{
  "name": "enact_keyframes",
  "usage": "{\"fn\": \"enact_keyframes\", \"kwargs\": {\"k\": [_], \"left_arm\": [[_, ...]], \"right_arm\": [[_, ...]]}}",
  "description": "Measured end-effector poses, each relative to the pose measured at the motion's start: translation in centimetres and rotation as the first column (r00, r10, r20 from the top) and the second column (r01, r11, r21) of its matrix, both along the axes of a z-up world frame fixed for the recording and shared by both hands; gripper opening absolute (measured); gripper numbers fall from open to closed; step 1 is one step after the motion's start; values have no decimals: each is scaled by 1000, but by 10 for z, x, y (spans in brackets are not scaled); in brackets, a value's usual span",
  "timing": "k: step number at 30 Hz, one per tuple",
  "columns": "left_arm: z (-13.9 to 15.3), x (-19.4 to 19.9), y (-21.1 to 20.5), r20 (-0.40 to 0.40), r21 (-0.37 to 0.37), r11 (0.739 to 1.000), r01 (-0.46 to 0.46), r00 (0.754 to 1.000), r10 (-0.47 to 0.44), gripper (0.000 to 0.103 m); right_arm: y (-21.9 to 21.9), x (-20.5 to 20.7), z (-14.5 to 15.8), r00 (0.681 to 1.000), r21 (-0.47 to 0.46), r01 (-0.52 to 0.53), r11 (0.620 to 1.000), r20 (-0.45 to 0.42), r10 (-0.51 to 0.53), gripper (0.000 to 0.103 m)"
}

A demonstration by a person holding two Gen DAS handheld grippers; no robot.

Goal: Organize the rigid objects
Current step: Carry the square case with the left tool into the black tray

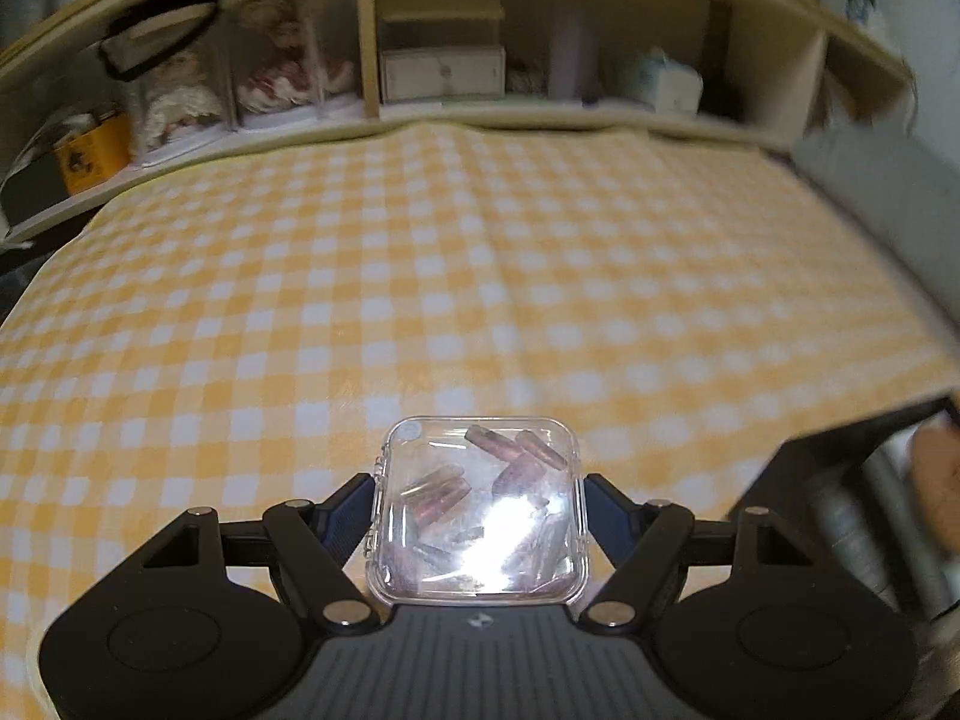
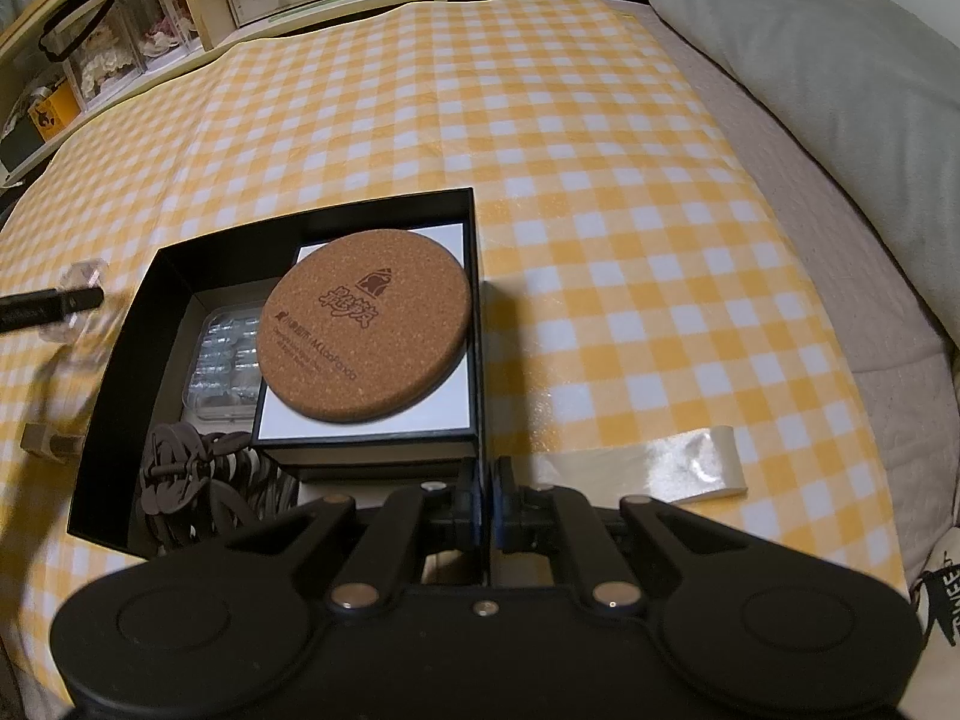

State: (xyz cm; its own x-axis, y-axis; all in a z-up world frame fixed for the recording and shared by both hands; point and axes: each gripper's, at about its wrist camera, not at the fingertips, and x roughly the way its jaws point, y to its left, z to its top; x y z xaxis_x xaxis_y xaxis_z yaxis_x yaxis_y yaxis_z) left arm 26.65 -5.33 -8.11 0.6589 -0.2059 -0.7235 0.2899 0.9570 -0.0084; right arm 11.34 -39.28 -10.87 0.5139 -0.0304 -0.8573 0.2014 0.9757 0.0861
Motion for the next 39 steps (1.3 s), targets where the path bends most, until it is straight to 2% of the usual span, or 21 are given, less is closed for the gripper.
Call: {"fn": "enact_keyframes", "kwargs": {"k": [5,14,20,27,33,39], "left_arm": [[27,-29,-21,-18,-94,995,-16,1000,14,75],[59,-69,-74,-65,-207,977,-48,997,35,75],[56,-78,-113,-104,-207,976,-62,994,41,75],[43,-68,-136,-130,-173,980,-95,989,73,75],[36,-62,-154,-120,-107,991,-83,990,70,75],[28,-54,-160,-114,-76,991,-110,988,101,75]], "right_arm": [[0,1,0,1000,5,4,1000,0,-4,5],[2,2,-1,1000,1,13,1000,0,-13,5],[2,2,-1,1000,-6,11,1000,2,-11,4],[4,1,-2,1000,-13,10,1000,0,-10,4],[5,0,-2,1000,-3,13,1000,1,-13,4],[2,-1,-2,1000,4,17,1000,2,-17,5]]}}
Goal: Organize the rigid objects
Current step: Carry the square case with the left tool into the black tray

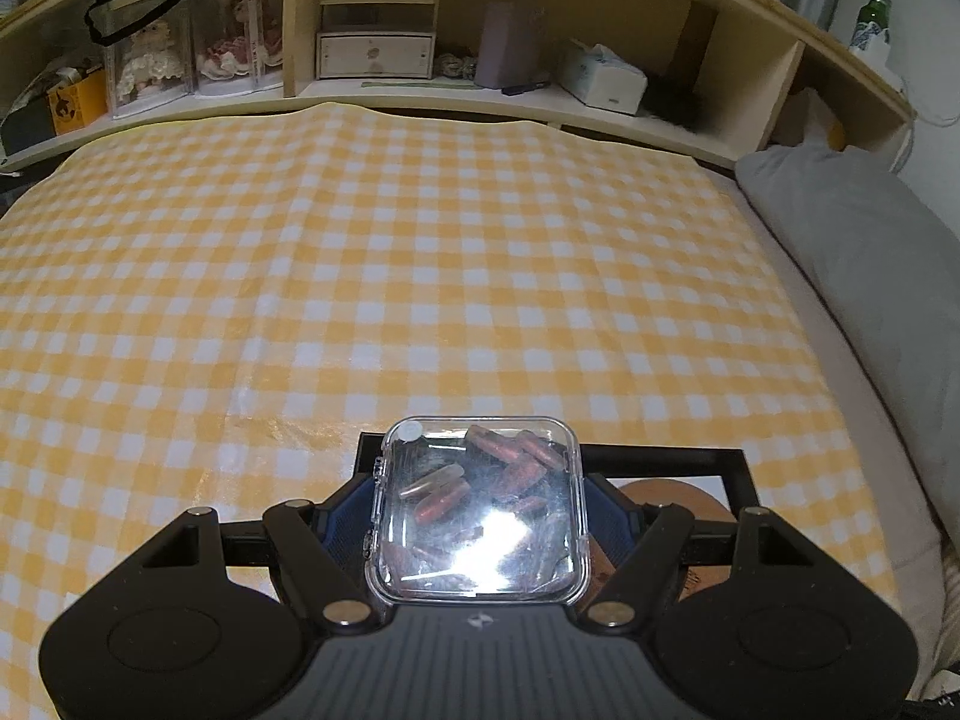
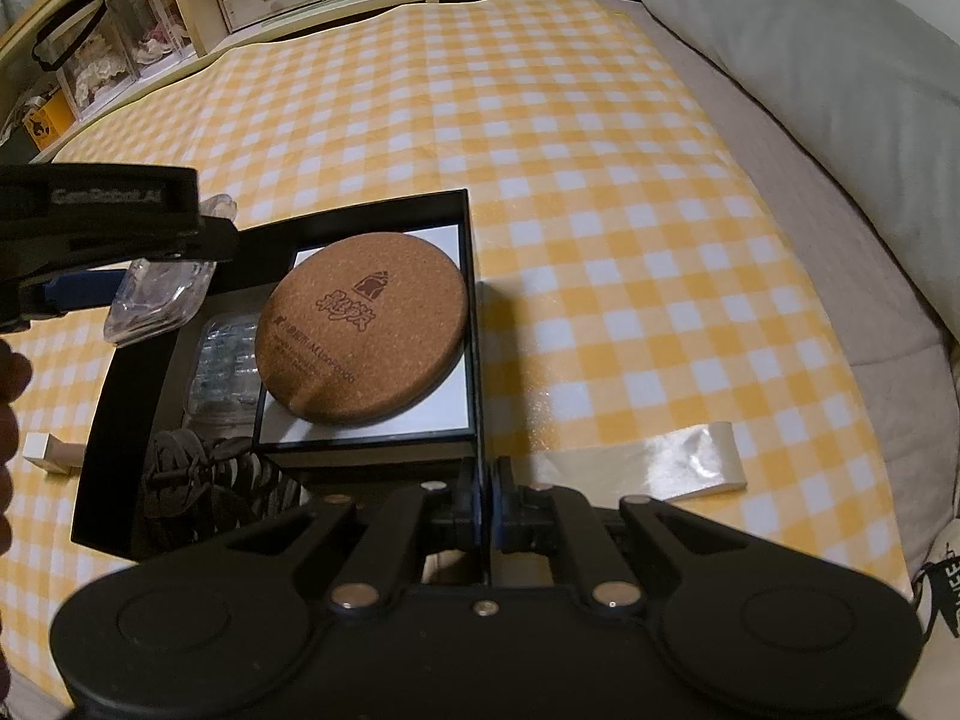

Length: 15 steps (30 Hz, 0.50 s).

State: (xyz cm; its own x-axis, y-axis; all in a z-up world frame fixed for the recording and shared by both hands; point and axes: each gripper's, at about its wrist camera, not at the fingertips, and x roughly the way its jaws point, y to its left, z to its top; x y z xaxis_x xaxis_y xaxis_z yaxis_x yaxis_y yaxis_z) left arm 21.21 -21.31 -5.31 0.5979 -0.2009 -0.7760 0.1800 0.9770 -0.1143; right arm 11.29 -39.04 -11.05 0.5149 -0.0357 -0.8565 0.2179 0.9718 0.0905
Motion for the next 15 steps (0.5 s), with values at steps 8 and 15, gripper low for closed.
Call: {"fn": "enact_keyframes", "kwargs": {"k": [8,15], "left_arm": [[-10,2,5,-32,-35,999,19,999,-20,89],[-9,-10,7,-55,-30,999,42,998,-44,89]], "right_arm": [[-1,0,1,1000,3,2,1000,0,-2,5],[-3,0,1,1000,8,4,1000,2,-4,5]]}}
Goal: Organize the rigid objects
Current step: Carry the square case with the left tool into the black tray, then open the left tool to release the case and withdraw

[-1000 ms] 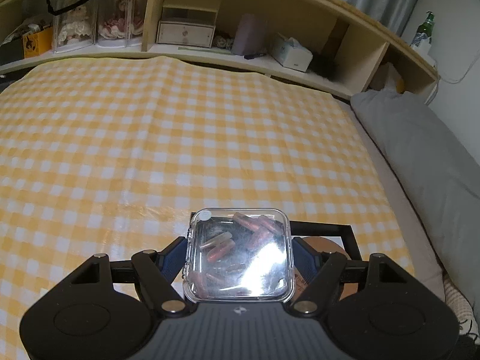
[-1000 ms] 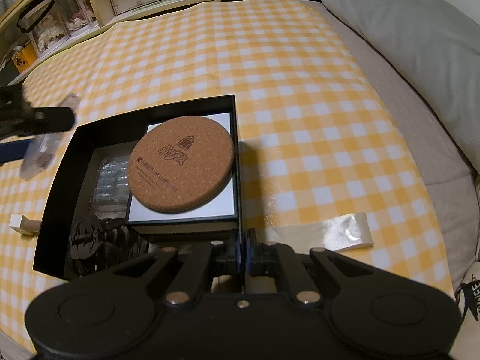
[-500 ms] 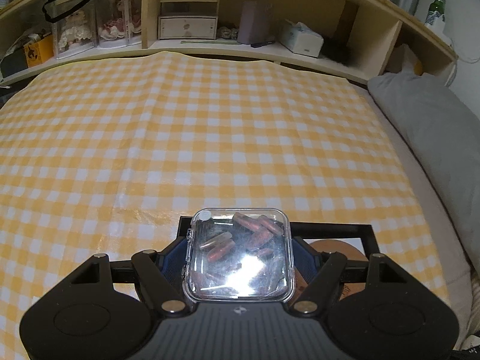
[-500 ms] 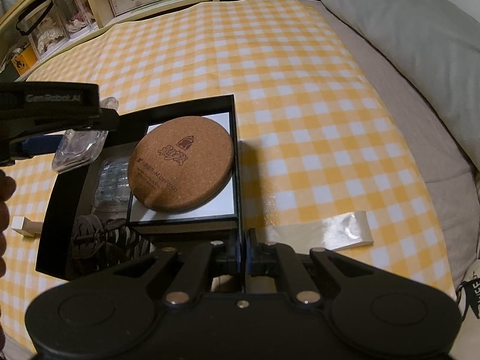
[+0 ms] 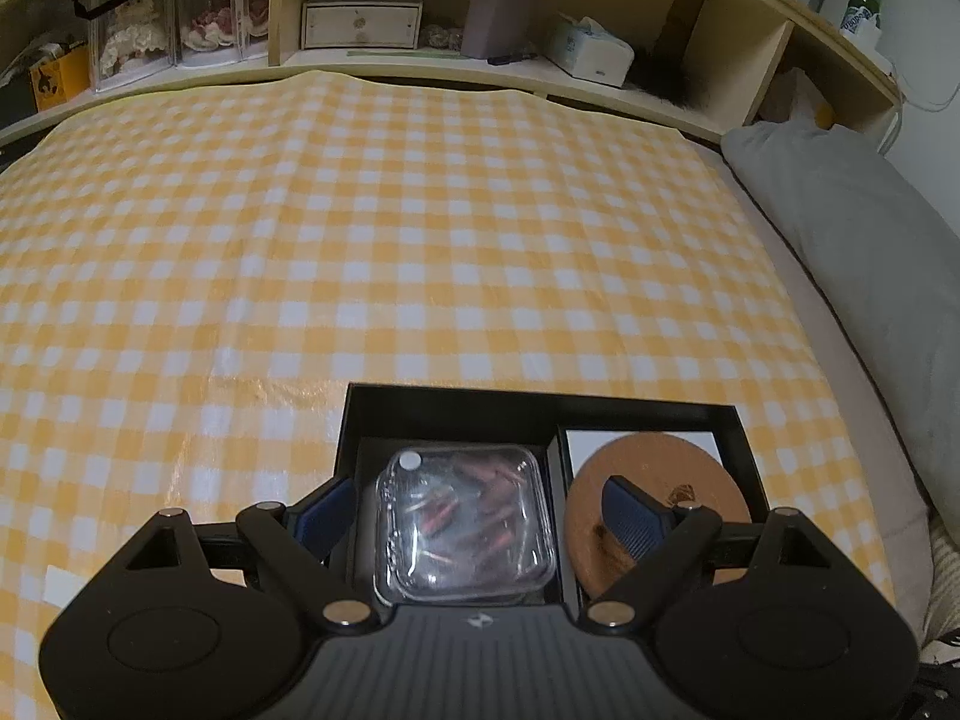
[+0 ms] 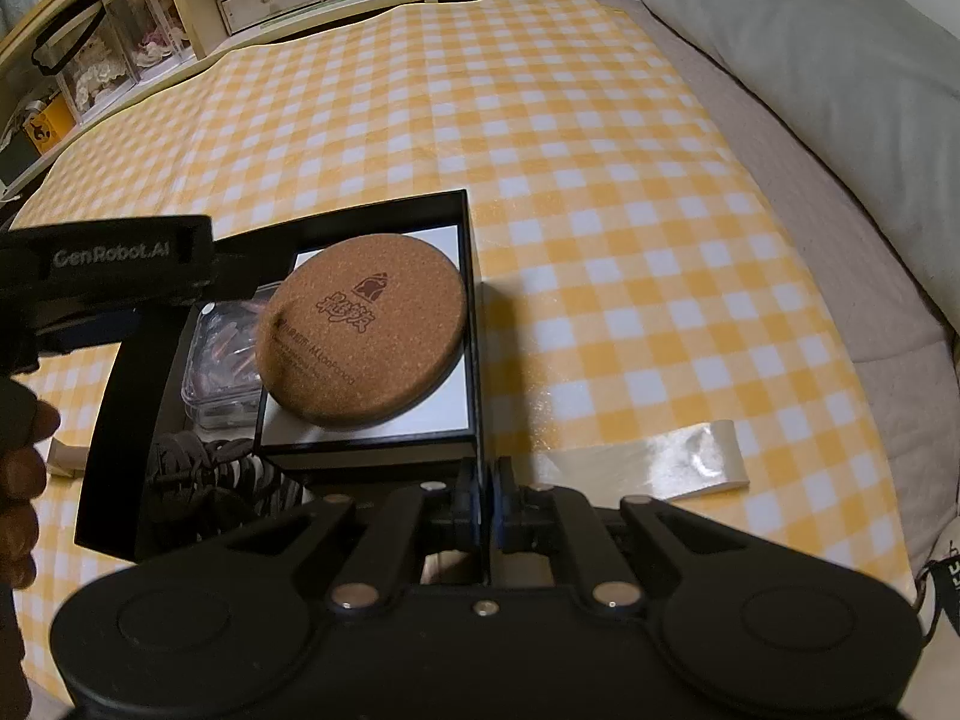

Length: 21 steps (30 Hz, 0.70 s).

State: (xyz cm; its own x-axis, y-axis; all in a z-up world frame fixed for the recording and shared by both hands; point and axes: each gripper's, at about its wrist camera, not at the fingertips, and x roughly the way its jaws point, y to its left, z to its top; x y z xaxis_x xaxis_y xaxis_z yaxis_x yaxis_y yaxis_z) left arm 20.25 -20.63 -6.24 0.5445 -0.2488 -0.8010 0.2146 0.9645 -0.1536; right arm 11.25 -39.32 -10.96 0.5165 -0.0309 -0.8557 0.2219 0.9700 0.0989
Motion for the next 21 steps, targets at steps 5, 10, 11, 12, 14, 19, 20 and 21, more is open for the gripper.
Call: {"fn": "enact_keyframes", "kwargs": {"k": [5,10,11,12,14,19,20,21], "left_arm": [[7,-8,-2,2,0,1000,24,1000,-24,89],[20,-18,-4,14,0,999,52,999,-52,90],[23,-21,-3,20,3,998,59,998,-59,91],[26,-23,-2,24,3,998,64,998,-64,91],[32,-27,-1,30,3,998,68,997,-68,92],[48,-39,7,52,6,997,76,996,-77,93],[52,-42,10,58,6,997,79,995,-80,93],[55,-45,13,65,5,997,83,994,-83,93]], "right_arm": [[0,0,0,1000,0,0,1000,0,0,5],[0,0,0,1000,3,1,1000,0,-1,5],[0,0,0,1000,3,2,1000,0,-2,5],[1,0,0,1000,2,2,1000,0,-2,5],[0,0,0,1000,4,3,1000,0,-3,5],[1,-1,-1,1000,2,-1,1000,-2,1,5],[2,-1,-1,1000,3,-2,1000,-3,2,5],[2,-2,-1,1000,4,-3,1000,-3,3,5]]}}
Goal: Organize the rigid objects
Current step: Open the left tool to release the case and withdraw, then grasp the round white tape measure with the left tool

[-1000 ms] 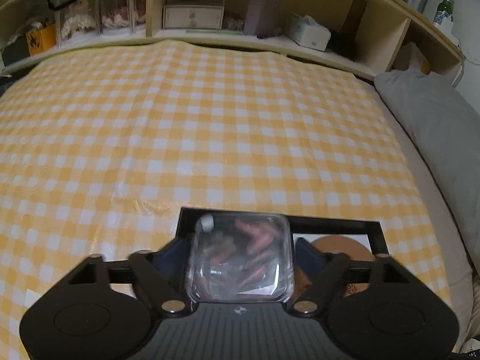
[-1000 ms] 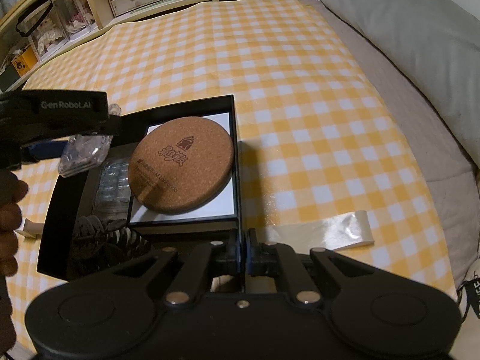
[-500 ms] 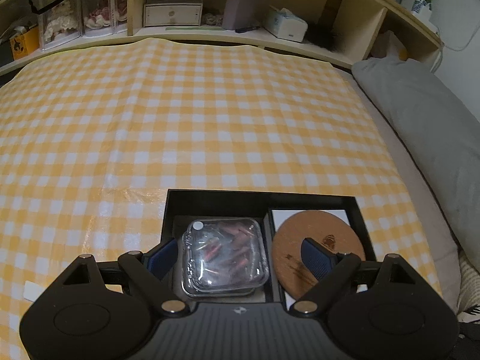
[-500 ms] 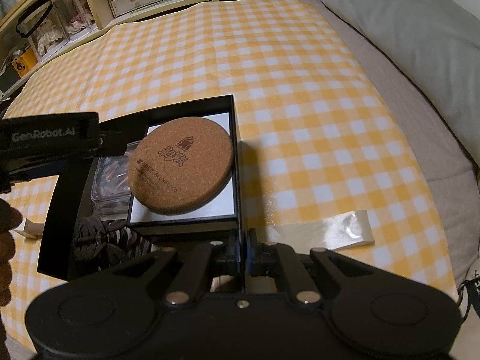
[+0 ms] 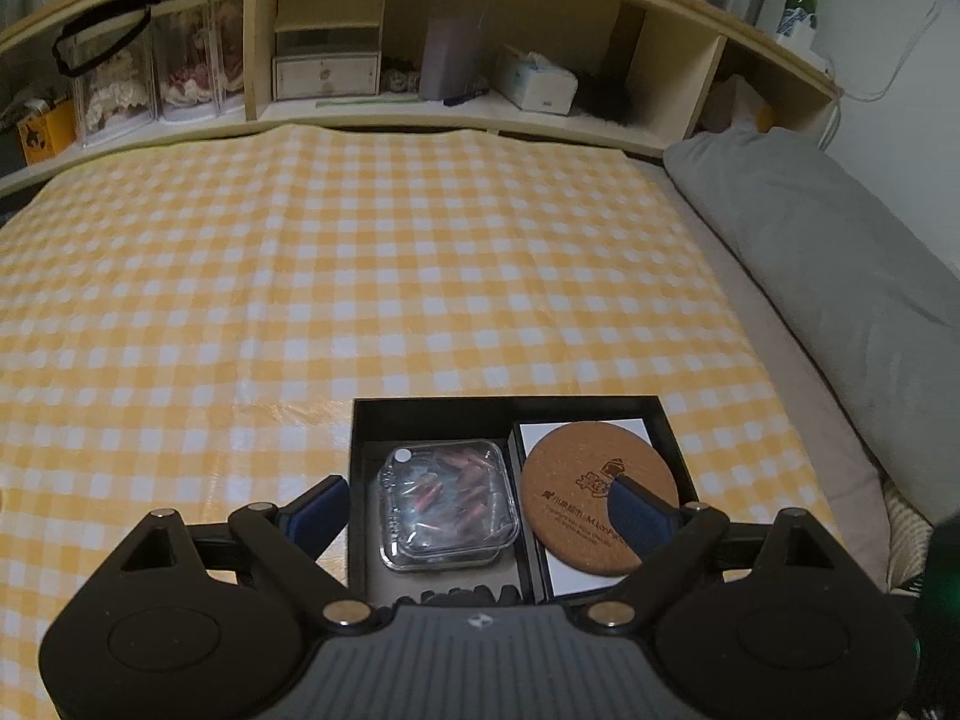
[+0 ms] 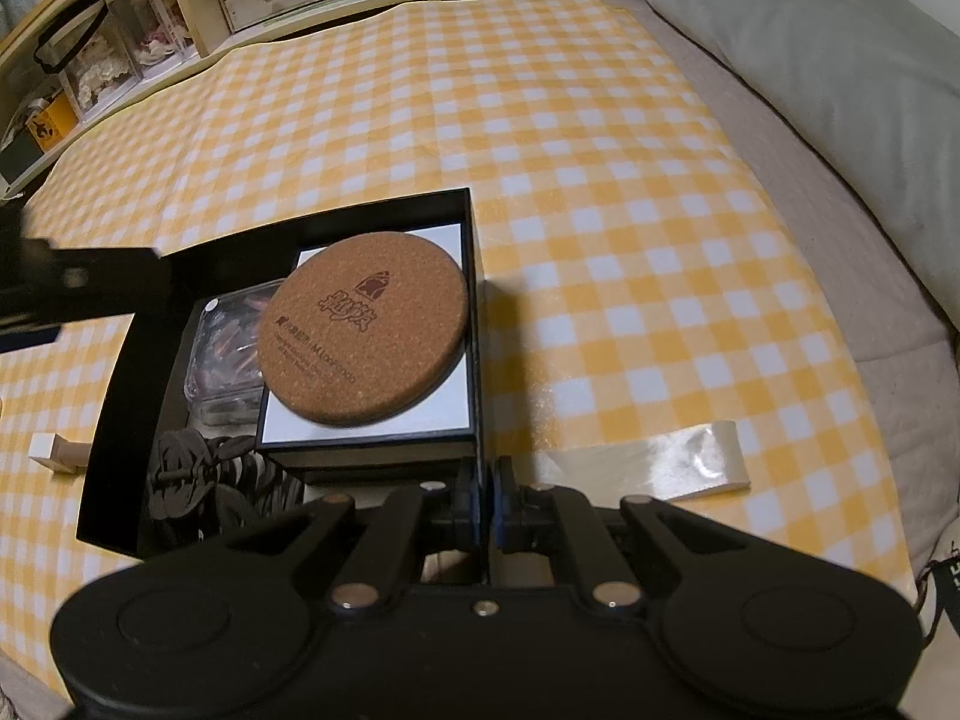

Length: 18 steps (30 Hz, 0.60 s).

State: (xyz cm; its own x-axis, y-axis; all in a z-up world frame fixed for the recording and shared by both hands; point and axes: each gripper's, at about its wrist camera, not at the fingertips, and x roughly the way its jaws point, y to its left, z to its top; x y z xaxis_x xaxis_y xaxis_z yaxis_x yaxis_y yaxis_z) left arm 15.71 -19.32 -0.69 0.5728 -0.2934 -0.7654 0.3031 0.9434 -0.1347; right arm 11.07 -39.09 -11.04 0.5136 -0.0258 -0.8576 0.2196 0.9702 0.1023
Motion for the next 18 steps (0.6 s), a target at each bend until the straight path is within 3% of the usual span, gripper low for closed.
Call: {"fn": "enact_keyframes", "kwargs": {"k": [10,18], "left_arm": [[24,-19,59,60,30,999,15,998,-17,94],[29,-10,129,125,83,994,-71,990,60,94]], "right_arm": [[4,-2,0,1000,-7,-15,1000,-5,15,5],[2,-2,-1,1000,10,-5,1000,-1,5,5]]}}
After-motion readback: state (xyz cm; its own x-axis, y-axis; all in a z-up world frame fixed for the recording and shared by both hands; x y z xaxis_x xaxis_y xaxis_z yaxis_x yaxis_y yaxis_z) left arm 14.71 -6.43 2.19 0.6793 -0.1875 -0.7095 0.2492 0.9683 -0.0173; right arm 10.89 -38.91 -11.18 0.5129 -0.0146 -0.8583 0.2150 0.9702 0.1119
